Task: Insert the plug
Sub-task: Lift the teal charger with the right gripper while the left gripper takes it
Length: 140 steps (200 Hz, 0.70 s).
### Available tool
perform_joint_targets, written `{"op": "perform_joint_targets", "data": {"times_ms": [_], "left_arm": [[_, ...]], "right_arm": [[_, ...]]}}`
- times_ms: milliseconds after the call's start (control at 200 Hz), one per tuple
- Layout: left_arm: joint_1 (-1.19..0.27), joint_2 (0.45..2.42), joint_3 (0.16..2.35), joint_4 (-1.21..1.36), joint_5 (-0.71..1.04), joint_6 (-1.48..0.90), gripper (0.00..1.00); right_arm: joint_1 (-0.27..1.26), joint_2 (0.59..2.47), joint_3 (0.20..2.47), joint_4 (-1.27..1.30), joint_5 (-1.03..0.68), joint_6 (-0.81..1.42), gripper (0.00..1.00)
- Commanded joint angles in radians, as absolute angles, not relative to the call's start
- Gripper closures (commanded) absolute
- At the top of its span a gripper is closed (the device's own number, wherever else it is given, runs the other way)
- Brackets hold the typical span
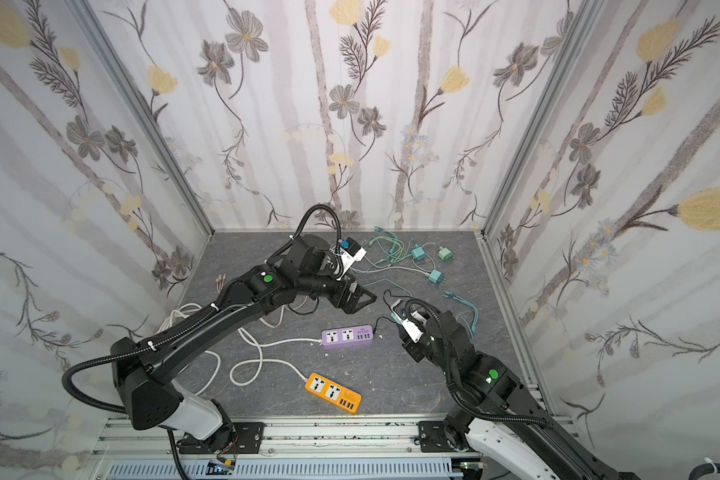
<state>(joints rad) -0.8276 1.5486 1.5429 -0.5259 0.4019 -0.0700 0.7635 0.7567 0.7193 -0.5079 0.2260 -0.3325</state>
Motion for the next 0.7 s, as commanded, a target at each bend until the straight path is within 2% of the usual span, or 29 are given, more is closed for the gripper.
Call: {"op": "perform_joint_targets", "data": {"times_ms": [0,145,430,580,695], "left_arm": [[-0.852,1.569,1.61,-0.62,0.427,-0.02,0.0],[-0.907,1.612,1.691,-0.667,0.399,0.024,0.0],[-1.001,1.69,1.789,-0.765,0.383,0.146,0.01],[-1.004,1.71,1.784,-0.765,0.45,0.146,0.18],[-1.005,1.727,1.792,-0.758,0.461,0.129,0.21]], "right_arm": [[0.773,0.708,0.692,-0.425,0.191,-0.598,0.65],[0.807,0.66,0.675,-0.429,0.169,-0.698,0.65],[0.823,0.626,0.659,-0.39,0.175,-0.749,0.65],[0.823,0.597,0.64,-0.351,0.176,-0.746,0.66],[0.824,0.581,0.637,-0.314,0.165,-0.713,0.65]]}}
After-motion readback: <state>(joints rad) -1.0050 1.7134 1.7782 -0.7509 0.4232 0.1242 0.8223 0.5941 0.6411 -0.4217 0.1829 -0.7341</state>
